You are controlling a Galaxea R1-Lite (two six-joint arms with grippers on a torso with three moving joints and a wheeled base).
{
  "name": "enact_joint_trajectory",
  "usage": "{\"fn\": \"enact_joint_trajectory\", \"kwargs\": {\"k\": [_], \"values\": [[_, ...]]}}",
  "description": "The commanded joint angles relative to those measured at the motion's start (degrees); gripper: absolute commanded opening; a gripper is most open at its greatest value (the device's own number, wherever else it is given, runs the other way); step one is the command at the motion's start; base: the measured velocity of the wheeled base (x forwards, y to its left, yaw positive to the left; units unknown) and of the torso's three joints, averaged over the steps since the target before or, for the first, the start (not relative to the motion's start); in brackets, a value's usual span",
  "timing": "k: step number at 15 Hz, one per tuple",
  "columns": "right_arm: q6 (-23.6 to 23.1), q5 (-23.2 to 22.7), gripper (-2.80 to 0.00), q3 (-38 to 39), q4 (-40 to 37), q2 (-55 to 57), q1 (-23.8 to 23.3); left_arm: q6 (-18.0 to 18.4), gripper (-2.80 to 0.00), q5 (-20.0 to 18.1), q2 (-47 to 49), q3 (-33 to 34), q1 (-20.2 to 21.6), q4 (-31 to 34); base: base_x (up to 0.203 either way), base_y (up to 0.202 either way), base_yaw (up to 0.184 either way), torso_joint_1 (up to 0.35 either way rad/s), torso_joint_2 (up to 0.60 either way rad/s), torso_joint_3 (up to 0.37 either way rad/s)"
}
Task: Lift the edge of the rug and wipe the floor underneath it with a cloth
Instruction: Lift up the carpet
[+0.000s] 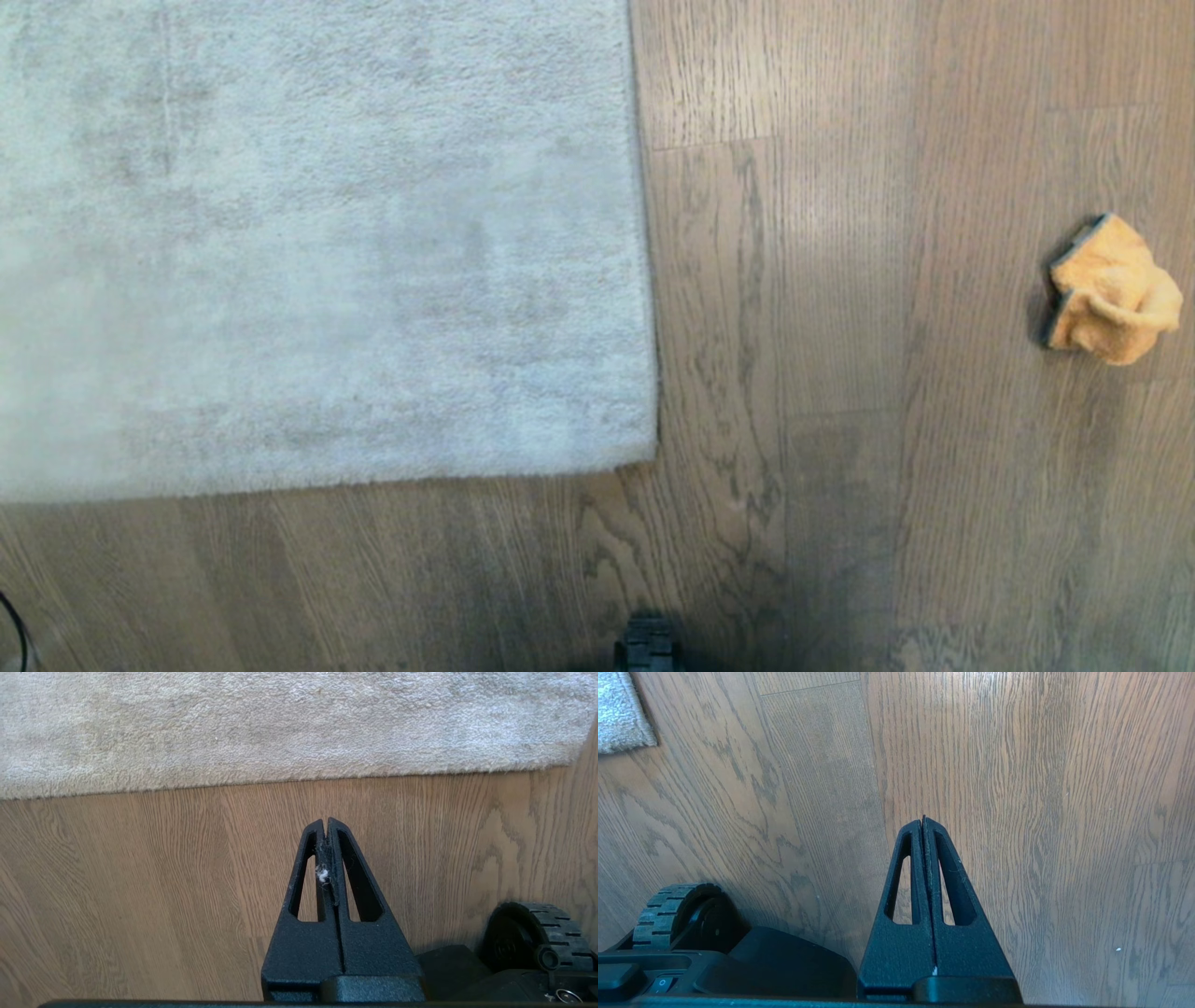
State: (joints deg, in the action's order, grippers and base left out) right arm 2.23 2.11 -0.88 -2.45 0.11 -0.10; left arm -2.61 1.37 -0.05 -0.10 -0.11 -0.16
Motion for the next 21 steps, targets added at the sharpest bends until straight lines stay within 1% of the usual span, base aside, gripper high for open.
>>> {"fn": "enact_joint_trajectory", "kwargs": {"k": [1,7,9,17,19,21], "values": [[0.1,0.0,-2.80,0.0,0.0,0.0,0.0,0.0,-2.80,0.0,0.0,0.0,0.0,0.0,0.000,0.000,0.000,0.000,0.00,0.000],[0.0,0.0,-2.80,0.0,0.0,0.0,0.0,0.0,-2.80,0.0,0.0,0.0,0.0,0.0,0.001,-0.008,0.001,0.001,0.00,0.000],[0.0,0.0,-2.80,0.0,0.0,0.0,0.0,0.0,-2.80,0.0,0.0,0.0,0.0,0.0,0.003,-0.134,0.008,0.007,0.00,0.000],[0.1,0.0,-2.80,0.0,0.0,0.0,0.0,0.0,-2.80,0.0,0.0,0.0,0.0,0.0,0.000,-0.192,0.001,0.002,0.00,0.002],[0.0,0.0,-2.80,0.0,0.0,0.0,0.0,-0.1,-2.80,0.0,0.0,0.0,0.0,0.0,0.000,-0.095,0.001,0.004,0.00,0.005],[0.0,0.0,-2.80,0.0,0.0,0.0,0.0,-0.2,-2.80,0.0,0.0,0.0,0.0,0.0,0.000,0.000,0.000,0.000,0.00,0.000]]}}
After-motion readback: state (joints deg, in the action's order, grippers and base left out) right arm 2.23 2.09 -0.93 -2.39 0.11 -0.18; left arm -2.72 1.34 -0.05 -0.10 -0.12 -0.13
